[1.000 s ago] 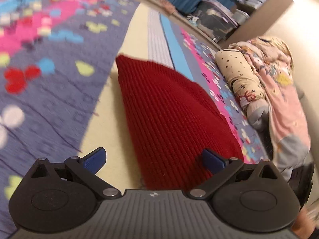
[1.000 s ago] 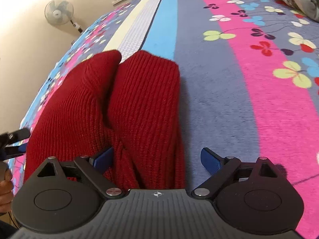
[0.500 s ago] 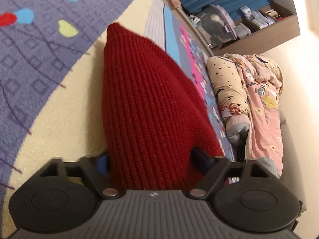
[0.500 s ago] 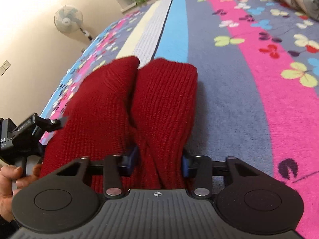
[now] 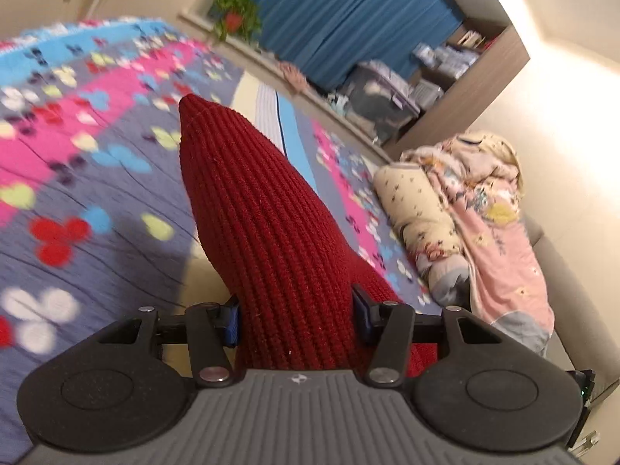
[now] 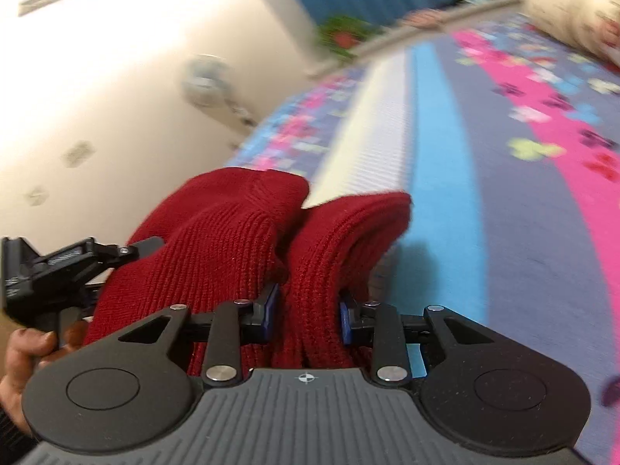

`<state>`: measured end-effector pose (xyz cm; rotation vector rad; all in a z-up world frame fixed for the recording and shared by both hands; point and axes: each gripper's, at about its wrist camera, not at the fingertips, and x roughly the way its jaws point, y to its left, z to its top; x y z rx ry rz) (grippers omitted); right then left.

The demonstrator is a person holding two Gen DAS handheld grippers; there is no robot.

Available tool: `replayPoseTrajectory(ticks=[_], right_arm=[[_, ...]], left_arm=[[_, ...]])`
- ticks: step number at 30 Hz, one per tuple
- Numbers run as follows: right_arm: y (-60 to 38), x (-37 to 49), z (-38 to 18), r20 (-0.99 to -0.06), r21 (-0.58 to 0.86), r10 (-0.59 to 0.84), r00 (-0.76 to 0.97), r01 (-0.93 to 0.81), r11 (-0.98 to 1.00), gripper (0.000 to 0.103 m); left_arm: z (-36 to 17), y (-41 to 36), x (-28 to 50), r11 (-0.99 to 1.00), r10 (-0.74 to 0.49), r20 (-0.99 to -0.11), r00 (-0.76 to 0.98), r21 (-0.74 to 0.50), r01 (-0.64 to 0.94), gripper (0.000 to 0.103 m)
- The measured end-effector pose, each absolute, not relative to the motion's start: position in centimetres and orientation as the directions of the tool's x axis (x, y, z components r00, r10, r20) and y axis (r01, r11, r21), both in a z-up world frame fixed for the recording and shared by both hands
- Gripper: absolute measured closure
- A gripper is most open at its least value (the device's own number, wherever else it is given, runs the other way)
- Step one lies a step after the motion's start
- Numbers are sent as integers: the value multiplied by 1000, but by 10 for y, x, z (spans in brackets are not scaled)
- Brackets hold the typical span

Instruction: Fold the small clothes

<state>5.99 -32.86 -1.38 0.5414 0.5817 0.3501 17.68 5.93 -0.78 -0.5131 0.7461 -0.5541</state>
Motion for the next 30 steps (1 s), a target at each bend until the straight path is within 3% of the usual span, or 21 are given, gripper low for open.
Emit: replayPoseTrajectory(ticks=[2, 4, 6, 8, 10, 13, 17, 20, 24, 27, 30], right_arm=[[-316, 59, -7, -381, 571, 511, 770, -238, 786, 71], [-303, 64, -13, -402, 570, 557, 727, -277, 774, 71], [-289, 76, -32, -507, 551, 560, 655, -254, 795, 71], [-282, 88, -56, -619, 538, 534, 576, -185, 823, 66], [-283, 92, -67, -635, 564, 542, 550, -148, 812, 65], [-279, 88, -54, -644, 483, 497, 582, -195, 854, 65], [-283, 85, -53, -666, 454, 459, 588, -169, 875, 70], [-284, 77, -55, -684, 430, 433, 586, -155, 889, 70], [-274, 62, -40, -653, 384, 400, 643, -174, 907, 69], [-276, 46, -22, -597, 356, 379, 707, -190, 915, 58], [-277, 36, -14, -549, 366, 420, 723, -244, 898, 56]], left_arm=[[-8, 86, 172, 739, -624, -492, 607, -625, 252, 42], [-23, 106, 173, 756, -593, -548, 590, -630, 176, 36], [-50, 113, 174, 823, -503, -677, 538, -565, 59, 33], [-68, 111, 171, 907, -372, -807, 458, -422, -8, 19], [-46, 116, 154, 929, -330, -795, 510, -369, 26, 17], [-10, 118, 126, 953, -284, -759, 586, -292, 84, 17], [0, 95, 87, 944, -330, -707, 625, -239, 228, 22], [-55, 68, 78, 972, -180, -837, 517, -70, 225, 20], [-33, 72, 71, 970, -234, -783, 576, -148, 194, 21], [-24, 80, 62, 958, -285, -764, 579, -215, 187, 21], [-23, 81, 57, 949, -313, -762, 567, -227, 219, 21]])
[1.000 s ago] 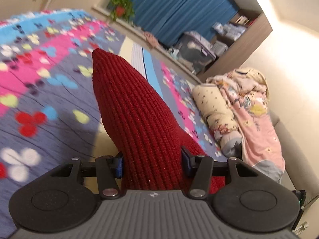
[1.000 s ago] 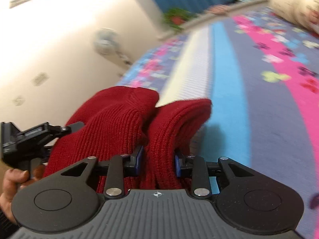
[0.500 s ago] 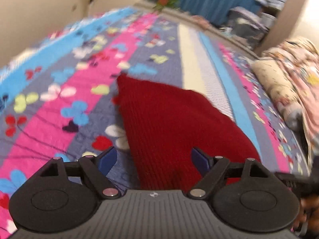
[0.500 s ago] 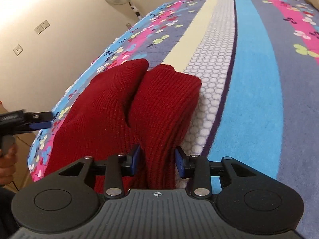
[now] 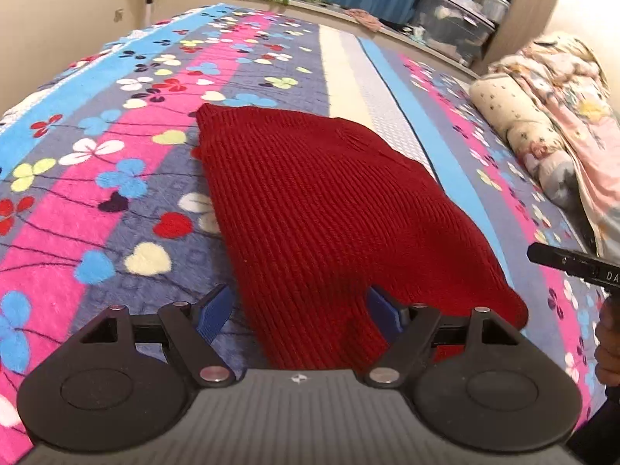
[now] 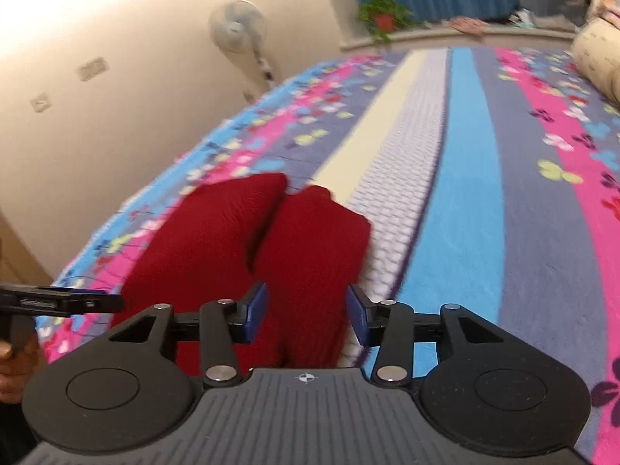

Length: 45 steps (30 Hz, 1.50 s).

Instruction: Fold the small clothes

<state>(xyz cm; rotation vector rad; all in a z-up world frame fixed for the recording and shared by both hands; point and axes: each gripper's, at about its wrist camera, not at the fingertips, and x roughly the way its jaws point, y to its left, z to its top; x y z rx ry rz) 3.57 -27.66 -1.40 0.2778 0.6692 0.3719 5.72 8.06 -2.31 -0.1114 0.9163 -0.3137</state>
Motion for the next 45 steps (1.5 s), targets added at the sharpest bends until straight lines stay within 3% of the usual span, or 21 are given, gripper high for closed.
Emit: replayPoseTrajectory(ticks=[2, 4, 5, 7, 10, 13, 15, 19, 23, 27, 32, 45], right_arm=[[-273, 35, -18, -551, 369, 457, 698, -288, 884, 55], [-262, 41, -35, -634, 309, 421, 648, -288, 907, 55], [-256, 44, -46, -688, 253, 372, 623, -274, 928, 49], [-252, 47, -56, -716, 240, 348, 606, -255, 937, 51], [-255, 38, -43, -697, 250, 334, 635, -222, 942, 50], [-258, 19, -28, -705, 186, 250, 664, -167, 968, 47], [-259, 3, -14, -694, 150, 199, 692, -132, 980, 44], [-259, -39, 18, -617, 134, 131, 776, -61, 989, 21], [-255, -77, 25, -552, 146, 89, 829, -9, 989, 13], [-244, -90, 7, -583, 132, 75, 809, 3, 991, 13], [-227, -87, 4, -558, 33, 71, 827, -63, 997, 13], [-204, -72, -4, -580, 32, 110, 807, -113, 993, 13]], left_arm=[[-32, 74, 62, 948, -303, -798, 521, -195, 253, 19], [-55, 62, 72, 957, -251, -845, 472, -142, 254, 10], [-56, 59, 72, 958, -236, -846, 478, -121, 259, 10], [-47, 59, 67, 955, -232, -831, 506, -94, 282, 10], [-28, 61, 47, 961, -182, -795, 578, -19, 276, 9], [-5, 60, 17, 964, -157, -730, 665, 35, 265, 0], [10, 56, -4, 966, -138, -679, 721, 67, 249, 0], [31, 44, -42, 983, -106, -626, 773, 50, 176, 0], [23, 20, -73, 996, -32, -642, 766, 48, 82, 0], [0, -1, -87, 986, -22, -679, 733, 106, 128, 0], [-8, 3, -75, 996, -9, -696, 718, 60, 70, 0], [-9, 11, -62, 999, -37, -713, 700, -15, 37, 0]])
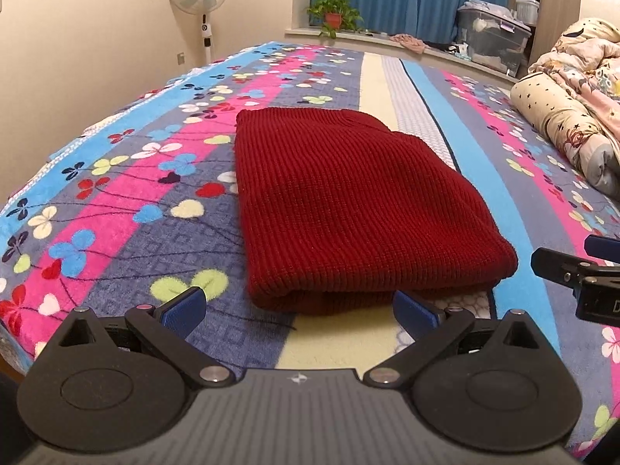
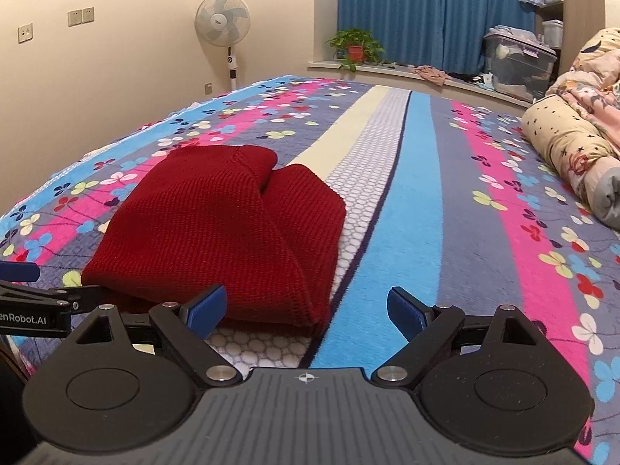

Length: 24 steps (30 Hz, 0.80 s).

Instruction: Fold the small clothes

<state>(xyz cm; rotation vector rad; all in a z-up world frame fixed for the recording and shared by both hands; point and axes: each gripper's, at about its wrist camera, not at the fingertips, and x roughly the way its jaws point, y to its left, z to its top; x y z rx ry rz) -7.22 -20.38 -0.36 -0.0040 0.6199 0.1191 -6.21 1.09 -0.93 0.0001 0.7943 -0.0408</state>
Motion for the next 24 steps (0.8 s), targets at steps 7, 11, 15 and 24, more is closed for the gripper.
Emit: replayPoseTrajectory(ticks=[7, 11, 15, 24], right_arm=[[-200, -70, -6, -585, 29, 118, 802, -125, 992, 13], [-199, -68, -7, -587, 25, 122, 800, -133, 991, 13], [-199, -68, -8, -586, 21, 126, 800, -140, 990, 13], [-197, -69, -7, -584, 17, 129, 801, -147, 989, 12]], left_arm=[[-10, 10, -61, 999, -39, -709, 704, -18, 37, 0], [-11, 8, -61, 999, -36, -709, 704, -14, 38, 0], [-11, 8, -61, 999, -36, -708, 705, -13, 39, 0], [-10, 10, -61, 999, -36, -705, 708, -13, 37, 0]])
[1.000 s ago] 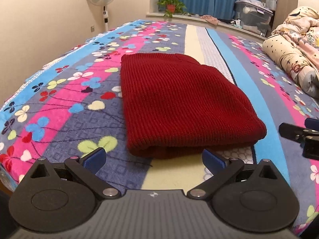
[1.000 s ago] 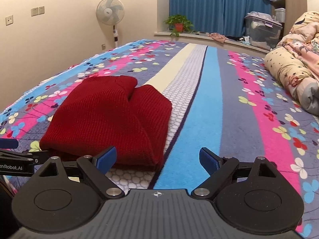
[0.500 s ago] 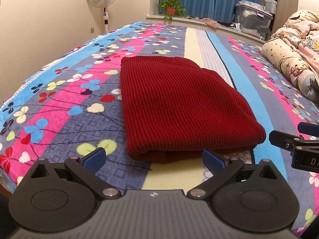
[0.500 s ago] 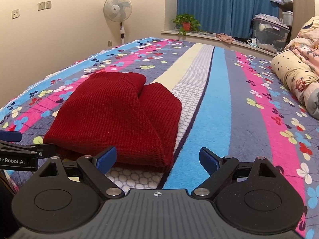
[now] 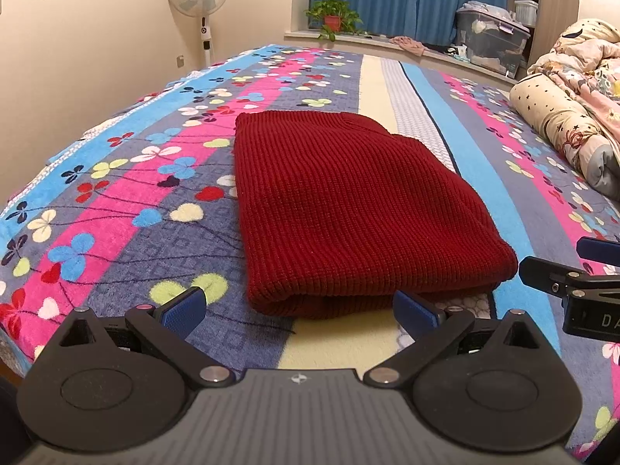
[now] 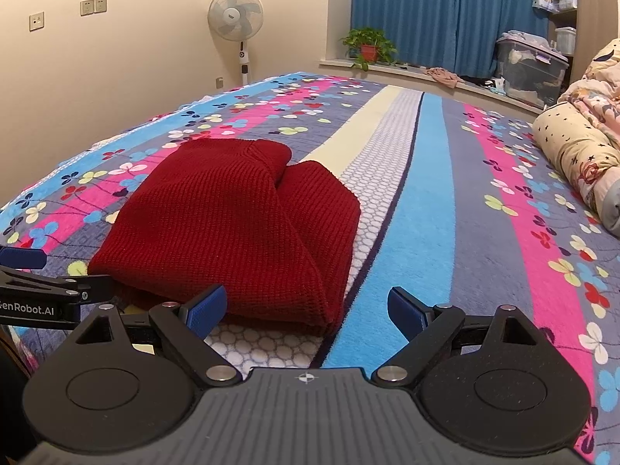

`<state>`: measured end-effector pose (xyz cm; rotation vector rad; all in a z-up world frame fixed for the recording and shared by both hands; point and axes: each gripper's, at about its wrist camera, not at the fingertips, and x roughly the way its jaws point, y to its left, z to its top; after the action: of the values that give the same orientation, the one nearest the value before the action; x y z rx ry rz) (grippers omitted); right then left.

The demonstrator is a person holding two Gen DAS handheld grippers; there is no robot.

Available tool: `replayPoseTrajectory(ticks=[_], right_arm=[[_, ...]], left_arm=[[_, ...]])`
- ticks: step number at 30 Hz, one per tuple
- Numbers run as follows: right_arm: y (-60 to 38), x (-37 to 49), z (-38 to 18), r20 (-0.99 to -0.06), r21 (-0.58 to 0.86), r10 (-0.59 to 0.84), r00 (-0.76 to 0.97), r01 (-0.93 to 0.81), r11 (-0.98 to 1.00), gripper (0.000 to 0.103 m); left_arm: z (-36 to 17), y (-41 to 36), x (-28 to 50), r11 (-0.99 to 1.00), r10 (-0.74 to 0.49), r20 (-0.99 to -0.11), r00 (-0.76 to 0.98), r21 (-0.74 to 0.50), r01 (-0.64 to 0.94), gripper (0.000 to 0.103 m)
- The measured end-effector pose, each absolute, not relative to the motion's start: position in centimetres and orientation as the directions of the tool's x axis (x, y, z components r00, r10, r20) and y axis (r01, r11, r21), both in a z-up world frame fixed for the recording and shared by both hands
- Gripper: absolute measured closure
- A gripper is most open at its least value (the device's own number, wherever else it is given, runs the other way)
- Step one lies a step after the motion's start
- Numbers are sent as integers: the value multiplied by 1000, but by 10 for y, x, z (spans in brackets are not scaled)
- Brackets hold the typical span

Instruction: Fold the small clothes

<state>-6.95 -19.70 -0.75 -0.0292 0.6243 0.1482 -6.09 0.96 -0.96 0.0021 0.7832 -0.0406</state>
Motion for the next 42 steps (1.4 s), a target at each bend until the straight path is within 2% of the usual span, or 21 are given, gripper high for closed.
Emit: replayPoseTrajectory(ticks=[42], right_arm=[[-196, -71, -7, -586, 12, 142, 798, -167, 986, 12]], left_arm=[[-6, 14, -62, 999, -44, -680, 732, -14, 46, 0]])
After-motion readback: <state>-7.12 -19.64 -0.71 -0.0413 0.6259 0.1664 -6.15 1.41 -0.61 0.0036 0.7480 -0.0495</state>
